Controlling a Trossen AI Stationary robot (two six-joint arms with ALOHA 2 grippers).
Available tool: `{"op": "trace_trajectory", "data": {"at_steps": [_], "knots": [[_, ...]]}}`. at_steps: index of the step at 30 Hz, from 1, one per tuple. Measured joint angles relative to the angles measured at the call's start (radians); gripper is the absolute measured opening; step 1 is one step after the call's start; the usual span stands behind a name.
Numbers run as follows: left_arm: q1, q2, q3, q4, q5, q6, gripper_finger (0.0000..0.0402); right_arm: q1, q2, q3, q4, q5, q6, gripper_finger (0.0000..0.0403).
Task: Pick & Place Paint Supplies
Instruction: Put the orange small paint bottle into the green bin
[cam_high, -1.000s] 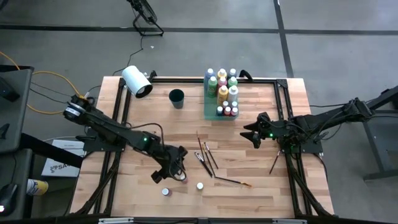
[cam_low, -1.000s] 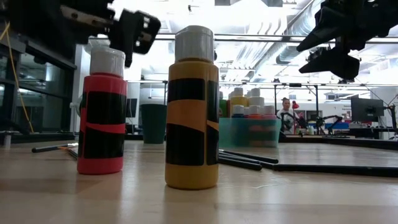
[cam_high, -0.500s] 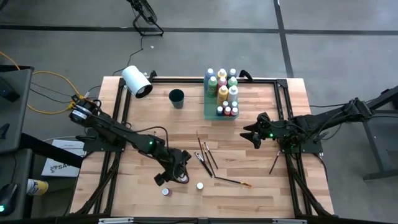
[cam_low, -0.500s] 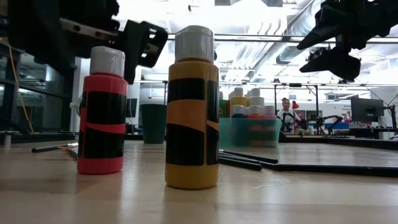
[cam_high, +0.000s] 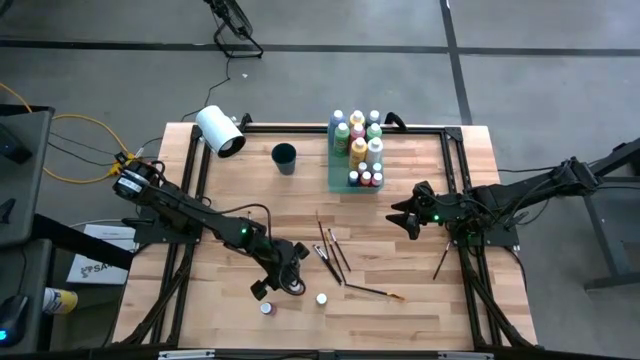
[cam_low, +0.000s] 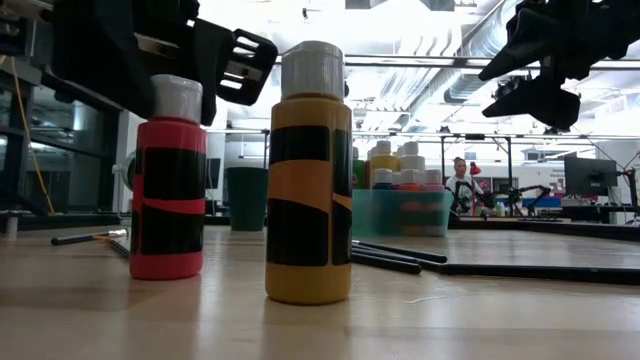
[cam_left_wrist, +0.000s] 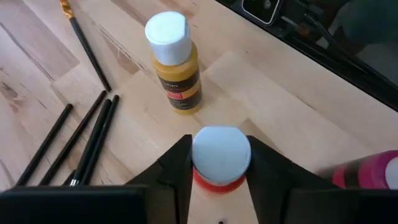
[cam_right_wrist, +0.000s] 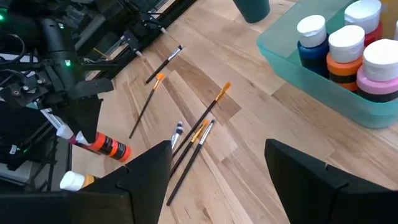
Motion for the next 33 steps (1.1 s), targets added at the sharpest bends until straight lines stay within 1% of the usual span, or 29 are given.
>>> {"op": "trace_trajectory", "data": {"at_steps": [5,9,11,14,17,22,25,29,31,33], "knots": [[0.031,-0.013,0.001,-0.038,-0.012,-0.012,0.0113,0.0,0.0,0.0,0.001,0.0,0.0,0.0252],[0.104,-0.036,0.038,-0.151,-0.031,-0.016,0.0113,0.0,0.0,0.0,0.001,0.002,0.0,0.0252],[0.149,-0.044,0.084,-0.214,-0.031,-0.016,0.0113,0.0,0.0,0.0,0.0,0.002,0.0,0.0252],[0.216,-0.05,0.187,-0.33,-0.048,-0.017,0.0113,0.0,0.0,0.0,0.0,0.002,0.0,0.0252],[0.274,-0.048,0.297,-0.421,-0.135,-0.017,0.0113,0.0,0.0,0.0,0.0,0.002,0.0,0.0252],[0.373,-0.044,0.455,-0.454,-0.31,-0.031,0.0113,0.0,0.0,0.0,0.0,0.002,0.0,0.0252],[0.438,-0.044,0.503,-0.444,-0.388,-0.068,0.0113,0.0,0.0,0.0,0.0,0.002,0.0,0.0252],[0.531,-0.021,0.518,-0.423,-0.42,-0.113,0.0113,0.0,0.0,0.0,0.001,0.002,0.0,0.0252],[0.573,0.004,0.517,-0.419,-0.418,-0.119,0.0113,0.0,0.0,0.0,0.0,0.002,0.0,0.0252],[0.607,0.036,0.517,-0.396,-0.392,-0.118,0.0113,0.0,0.0,0.0,0.0,0.002,0.0,0.0252]]}}
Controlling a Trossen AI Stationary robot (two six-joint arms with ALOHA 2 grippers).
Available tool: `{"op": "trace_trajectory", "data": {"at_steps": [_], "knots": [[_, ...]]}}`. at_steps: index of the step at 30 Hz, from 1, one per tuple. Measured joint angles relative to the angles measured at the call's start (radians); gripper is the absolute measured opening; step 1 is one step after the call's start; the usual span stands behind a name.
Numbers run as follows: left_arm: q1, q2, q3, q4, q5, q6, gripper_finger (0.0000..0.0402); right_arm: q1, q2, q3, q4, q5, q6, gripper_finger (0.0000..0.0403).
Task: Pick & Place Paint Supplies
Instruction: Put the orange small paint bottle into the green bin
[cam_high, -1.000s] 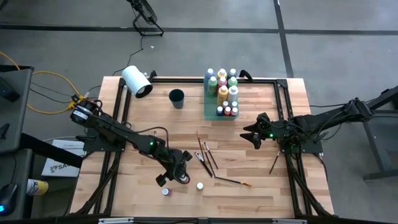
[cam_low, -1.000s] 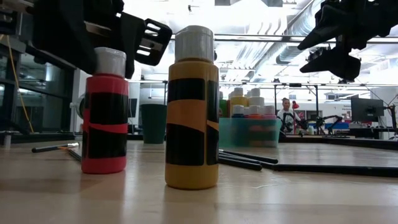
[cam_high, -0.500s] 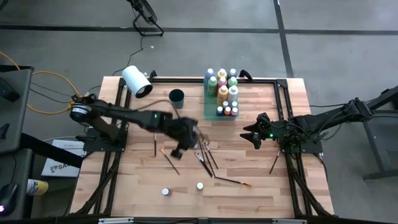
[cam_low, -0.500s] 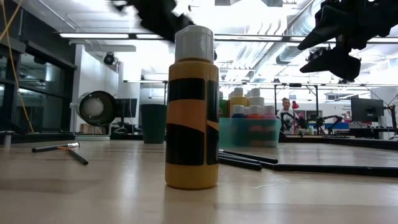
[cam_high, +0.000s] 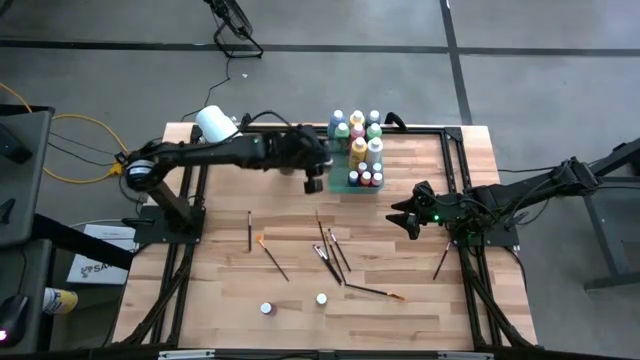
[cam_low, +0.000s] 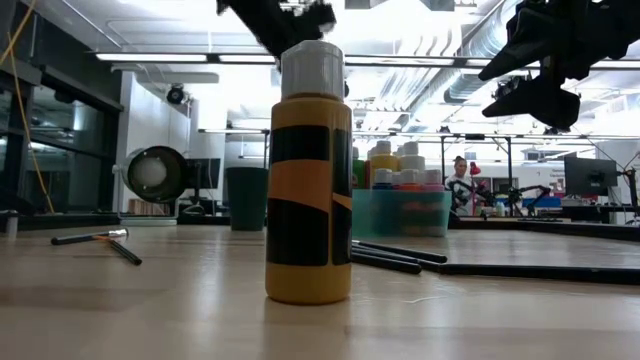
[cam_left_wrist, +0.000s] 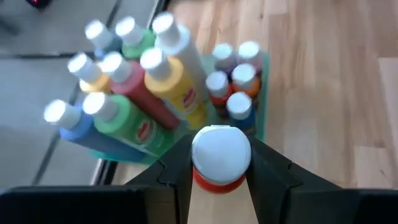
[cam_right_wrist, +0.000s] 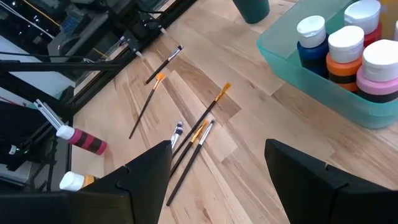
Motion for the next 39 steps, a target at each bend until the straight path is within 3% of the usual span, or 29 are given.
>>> {"op": "trace_trajectory", "data": {"at_steps": [5,19,39], "knots": [[0.054,0.072,-0.001,0.1,0.123,0.035,0.0113,0.0,0.0,0.0,0.006,0.0,0.0,0.0252],[0.127,0.218,-0.002,0.225,0.207,0.226,0.0113,0.0,0.0,0.0,0.007,0.0,0.0,0.0252],[0.133,0.361,0.0,0.369,0.319,0.233,0.0113,0.0,0.0,0.0,0.007,0.0,0.0,0.0252]]}}
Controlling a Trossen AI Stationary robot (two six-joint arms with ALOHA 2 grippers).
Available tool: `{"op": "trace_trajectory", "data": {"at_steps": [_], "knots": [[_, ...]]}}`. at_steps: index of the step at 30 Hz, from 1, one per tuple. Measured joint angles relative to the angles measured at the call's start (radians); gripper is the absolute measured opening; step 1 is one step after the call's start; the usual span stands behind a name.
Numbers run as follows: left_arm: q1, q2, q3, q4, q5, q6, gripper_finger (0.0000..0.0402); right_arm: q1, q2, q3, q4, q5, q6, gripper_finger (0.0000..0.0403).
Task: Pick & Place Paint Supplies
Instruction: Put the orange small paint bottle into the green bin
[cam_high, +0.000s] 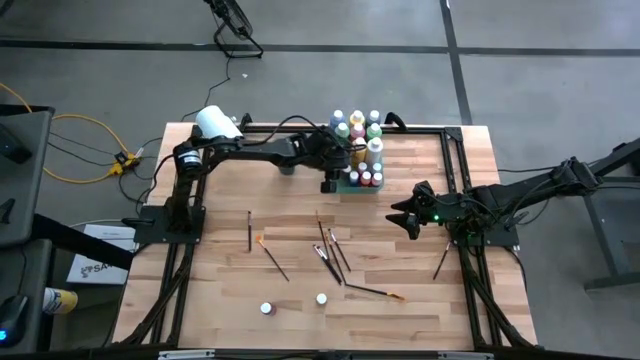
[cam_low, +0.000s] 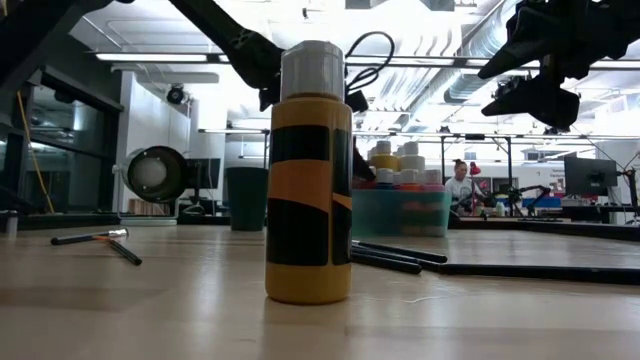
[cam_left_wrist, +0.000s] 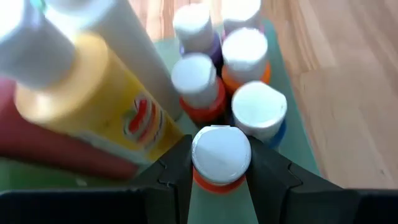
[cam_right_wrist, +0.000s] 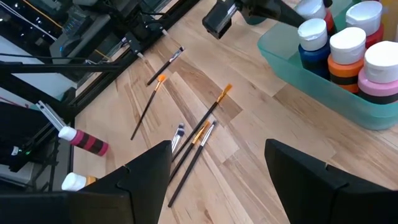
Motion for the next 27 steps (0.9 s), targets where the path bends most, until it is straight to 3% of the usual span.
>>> {"op": "trace_trajectory", "data": {"at_steps": [13,21,27], "knots": [[0.0,0.042,0.01,0.055,0.026,-0.032,0.0113,0.0,0.0,0.0,0.0,0.0,0.0,0.0252],[0.0,0.053,0.058,0.004,0.034,-0.033,0.0113,0.0,0.0,0.0,0.0,0.0,0.0,0.0252],[0.0,0.053,0.059,0.01,0.025,-0.027,0.0175,0.0,0.0,0.0,0.0,0.0,0.0,0.0252]]}}
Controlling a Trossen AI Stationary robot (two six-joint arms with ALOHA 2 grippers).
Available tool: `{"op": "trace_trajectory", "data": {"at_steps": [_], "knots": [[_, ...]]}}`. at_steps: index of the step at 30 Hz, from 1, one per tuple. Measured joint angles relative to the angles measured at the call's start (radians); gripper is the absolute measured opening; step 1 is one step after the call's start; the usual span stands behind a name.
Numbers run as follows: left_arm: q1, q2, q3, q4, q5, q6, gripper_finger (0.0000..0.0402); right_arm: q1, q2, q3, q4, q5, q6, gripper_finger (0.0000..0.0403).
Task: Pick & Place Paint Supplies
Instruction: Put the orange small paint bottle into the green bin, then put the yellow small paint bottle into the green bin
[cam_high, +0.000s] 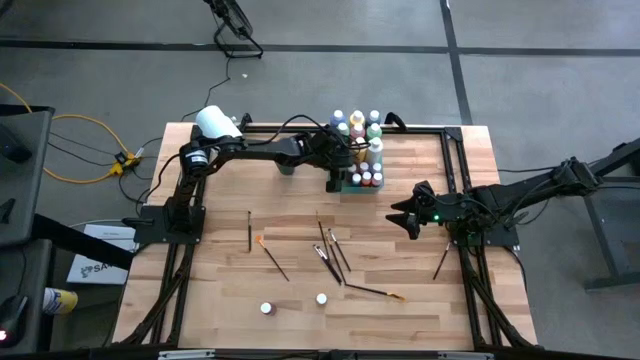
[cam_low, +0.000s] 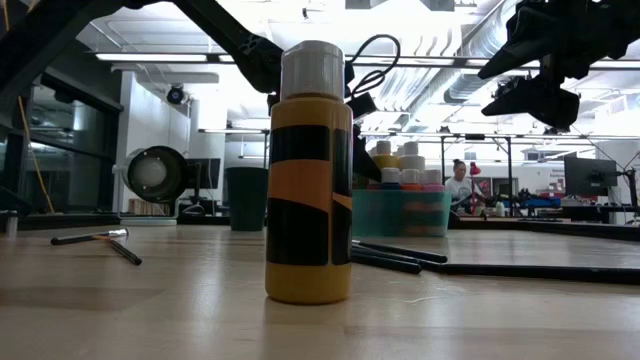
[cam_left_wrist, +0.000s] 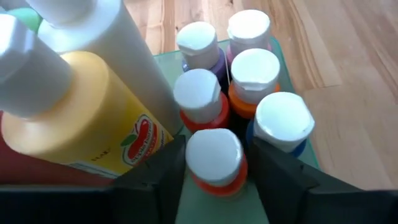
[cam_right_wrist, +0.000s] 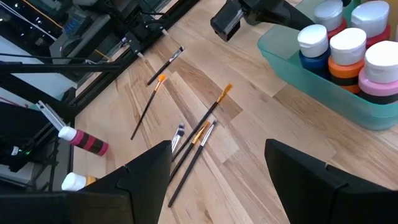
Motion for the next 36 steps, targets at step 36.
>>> {"op": "trace_trajectory", "data": {"at_steps": [36], "knots": [[-0.347,-0.531,-0.211,-0.579,-0.084,0.158,0.0205,0.0,0.0,0.0,0.004,0.0,0.0,0.0252]]}}
